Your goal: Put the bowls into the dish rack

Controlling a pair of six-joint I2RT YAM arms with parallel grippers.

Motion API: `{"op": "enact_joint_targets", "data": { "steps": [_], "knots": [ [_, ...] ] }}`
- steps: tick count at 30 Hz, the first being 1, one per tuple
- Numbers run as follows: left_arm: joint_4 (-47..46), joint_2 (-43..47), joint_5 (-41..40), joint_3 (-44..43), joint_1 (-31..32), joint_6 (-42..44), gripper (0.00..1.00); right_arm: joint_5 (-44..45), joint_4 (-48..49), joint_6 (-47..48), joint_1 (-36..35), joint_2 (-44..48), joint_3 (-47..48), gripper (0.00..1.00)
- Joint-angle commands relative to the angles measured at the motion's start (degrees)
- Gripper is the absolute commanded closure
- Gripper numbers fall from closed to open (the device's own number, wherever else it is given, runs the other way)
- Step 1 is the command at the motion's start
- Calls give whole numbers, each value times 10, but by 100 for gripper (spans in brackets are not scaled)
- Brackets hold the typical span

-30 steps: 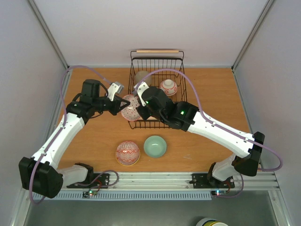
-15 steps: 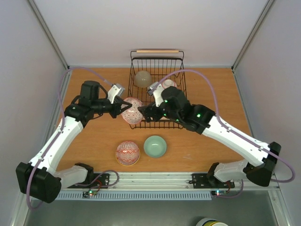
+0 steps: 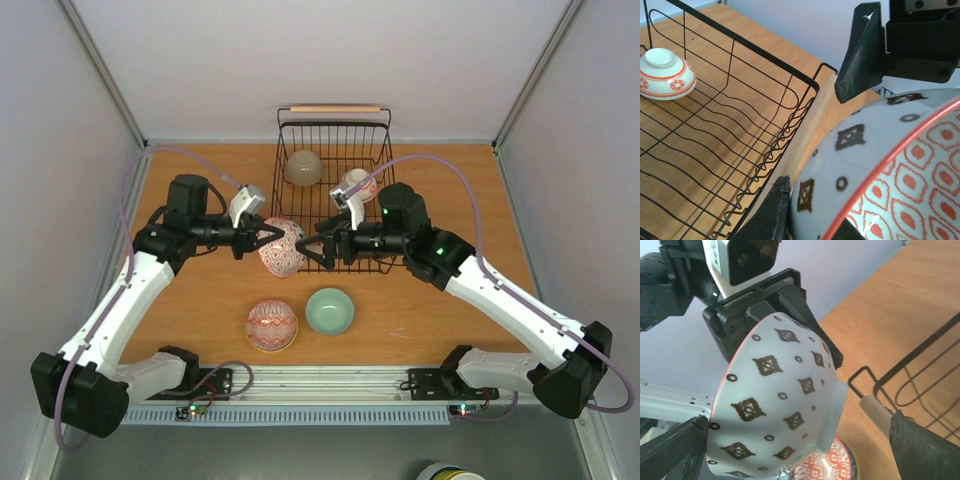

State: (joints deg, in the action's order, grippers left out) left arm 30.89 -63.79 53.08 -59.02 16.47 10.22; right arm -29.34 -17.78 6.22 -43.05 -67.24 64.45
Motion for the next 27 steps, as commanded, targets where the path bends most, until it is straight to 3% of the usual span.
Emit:
{"op": "enact_joint_targets", "data": {
  "steps": [1, 17, 20, 27],
  "knots": [
    [-19, 19, 76, -3, -2, 16, 99, -74, 46, -35, 8, -15, -24, 1],
    [-21, 17, 67, -2, -3, 15, 99, -222, 185, -140, 7, -64, -58, 3],
    [-22, 16, 67, -2, -3, 13, 99, -240, 214, -152, 7, -66, -64, 22],
    [-20, 16, 47, -3, -3, 8, 100, -252, 243, -163, 8, -64, -67, 97]
  ]
}}
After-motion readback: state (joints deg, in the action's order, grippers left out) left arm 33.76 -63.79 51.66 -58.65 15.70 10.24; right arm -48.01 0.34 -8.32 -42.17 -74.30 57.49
